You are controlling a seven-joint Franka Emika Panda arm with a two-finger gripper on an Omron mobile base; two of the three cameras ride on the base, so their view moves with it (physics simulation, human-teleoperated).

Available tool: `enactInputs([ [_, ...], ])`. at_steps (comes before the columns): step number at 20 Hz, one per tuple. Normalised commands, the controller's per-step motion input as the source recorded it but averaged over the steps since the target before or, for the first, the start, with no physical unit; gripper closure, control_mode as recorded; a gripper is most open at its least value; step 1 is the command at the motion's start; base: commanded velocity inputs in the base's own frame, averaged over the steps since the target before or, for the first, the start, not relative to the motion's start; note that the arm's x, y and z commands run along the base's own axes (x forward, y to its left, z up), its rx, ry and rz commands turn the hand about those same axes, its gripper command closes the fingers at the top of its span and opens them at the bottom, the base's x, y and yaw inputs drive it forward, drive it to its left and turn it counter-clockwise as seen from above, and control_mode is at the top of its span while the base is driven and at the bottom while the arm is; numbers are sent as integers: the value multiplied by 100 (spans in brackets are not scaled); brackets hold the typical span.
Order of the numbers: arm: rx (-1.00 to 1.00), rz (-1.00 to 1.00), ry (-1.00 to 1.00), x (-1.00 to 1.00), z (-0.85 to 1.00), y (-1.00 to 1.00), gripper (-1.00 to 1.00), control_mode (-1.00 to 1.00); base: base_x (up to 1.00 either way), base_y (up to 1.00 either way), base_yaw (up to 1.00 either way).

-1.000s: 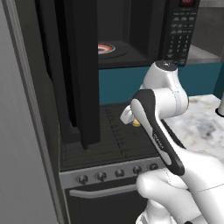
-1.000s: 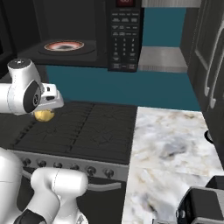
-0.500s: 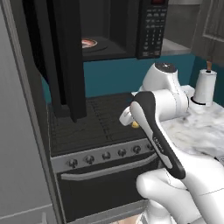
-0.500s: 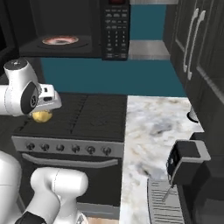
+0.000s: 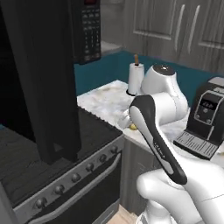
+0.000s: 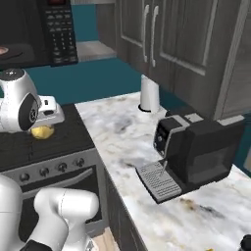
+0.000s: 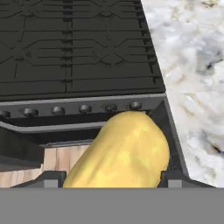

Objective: Retrieve the reheated potato from the microwave, then place the potato, cheese, and condiment on the cutting board.

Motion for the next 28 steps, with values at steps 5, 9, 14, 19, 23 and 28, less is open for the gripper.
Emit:
enactInputs([
  [5, 0, 0, 0, 0, 0, 0, 100, 100, -39, 12, -81],
  [9, 0, 0, 0, 0, 0, 0, 100, 100, -38, 8, -77],
  [14, 0, 0, 0, 0, 0, 0, 100, 100, -33, -3, -67],
  [19, 0, 0, 0, 0, 0, 0, 100, 100, -24, -44, -35],
  [23, 0, 0, 0, 0, 0, 0, 100, 100, -1, -74, -10],
  [28, 0, 0, 0, 0, 0, 0, 100, 100, 0, -76, -5],
])
